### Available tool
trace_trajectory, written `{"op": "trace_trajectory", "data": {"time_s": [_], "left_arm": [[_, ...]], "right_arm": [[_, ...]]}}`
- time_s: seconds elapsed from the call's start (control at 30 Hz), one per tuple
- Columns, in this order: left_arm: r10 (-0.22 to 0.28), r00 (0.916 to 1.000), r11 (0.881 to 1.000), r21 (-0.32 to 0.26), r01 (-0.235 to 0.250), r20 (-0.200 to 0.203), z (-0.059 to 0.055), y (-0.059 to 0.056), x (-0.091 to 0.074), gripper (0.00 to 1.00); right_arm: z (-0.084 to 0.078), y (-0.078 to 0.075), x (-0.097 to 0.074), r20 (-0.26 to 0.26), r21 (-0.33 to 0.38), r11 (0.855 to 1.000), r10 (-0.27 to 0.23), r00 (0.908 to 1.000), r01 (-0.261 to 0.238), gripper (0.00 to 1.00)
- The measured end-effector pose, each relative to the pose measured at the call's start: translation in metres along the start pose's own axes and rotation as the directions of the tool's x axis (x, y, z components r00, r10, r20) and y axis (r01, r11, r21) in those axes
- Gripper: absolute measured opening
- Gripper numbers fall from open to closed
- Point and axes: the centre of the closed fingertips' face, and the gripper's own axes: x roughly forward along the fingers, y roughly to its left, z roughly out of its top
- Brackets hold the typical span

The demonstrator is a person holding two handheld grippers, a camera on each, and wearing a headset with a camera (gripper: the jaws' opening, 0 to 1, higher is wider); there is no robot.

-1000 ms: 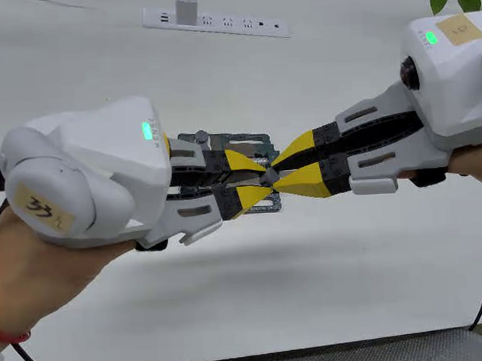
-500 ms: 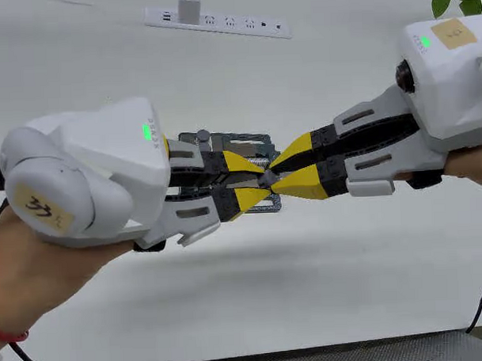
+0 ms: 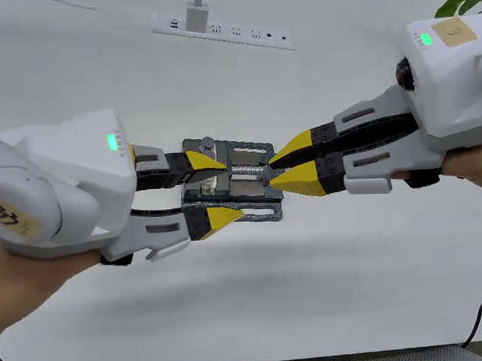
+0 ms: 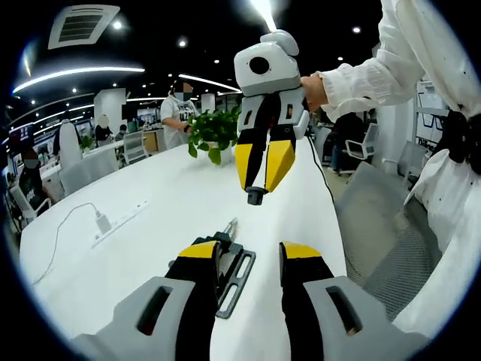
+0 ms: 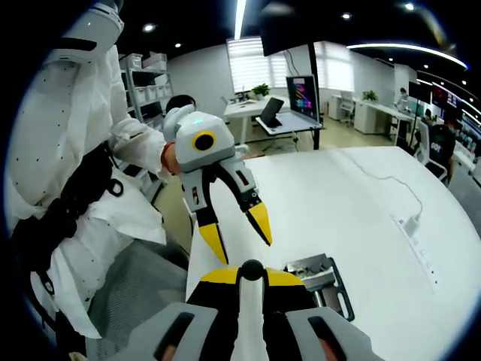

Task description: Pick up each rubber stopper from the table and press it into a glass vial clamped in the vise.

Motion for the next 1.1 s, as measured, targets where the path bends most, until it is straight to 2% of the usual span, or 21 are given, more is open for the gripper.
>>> {"op": "trace_trajectory", "data": {"time_s": [0.23,0.4,0.6,0.77,0.8,0.93,1.1], "left_arm": [[0.05,0.9987,0.999,-0.005,-0.05,-0.009,-0.015,0.012,-0.014,0.44],[0.061,0.998,0.998,-0.024,-0.061,-0.018,-0.029,0.017,-0.021,0.53],[0.056,0.9984,0.997,-0.046,-0.057,-0.009,-0.041,0.02,-0.026,0.68],[0.052,0.9987,0.997,-0.064,-0.052,0.002,-0.048,0.024,-0.029,0.79],[0.053,0.9986,0.995,-0.082,-0.053,0.003,-0.051,0.025,-0.029,0.8],[0.057,0.9983,0.995,-0.089,-0.055,0.016,-0.055,0.028,-0.032,0.87],[0.055,0.9984,0.994,-0.1,-0.054,0.008,-0.066,0.028,-0.033,0.94]], "right_arm": [[0.003,-0.013,0.008,-0.039,-0.001,1.0,-0.022,0.999,0.022,0.06],[0.007,-0.024,0.019,-0.077,0.004,0.999,-0.036,0.9964,0.036,0.06],[0.006,-0.035,0.035,-0.136,0.006,0.999,-0.034,0.9901,0.035,0.06],[0.0,-0.046,0.052,-0.202,0.011,0.999,-0.043,0.9785,0.046,0.06],[-0.004,-0.05,0.056,-0.229,0.015,0.999,-0.047,0.9724,0.052,0.06],[-0.014,-0.059,0.069,-0.278,0.013,0.998,-0.05,0.9592,0.056,0.06],[-0.034,-0.072,0.084,-0.354,0.01,0.998,-0.056,0.9336,0.064,0.06]]}}
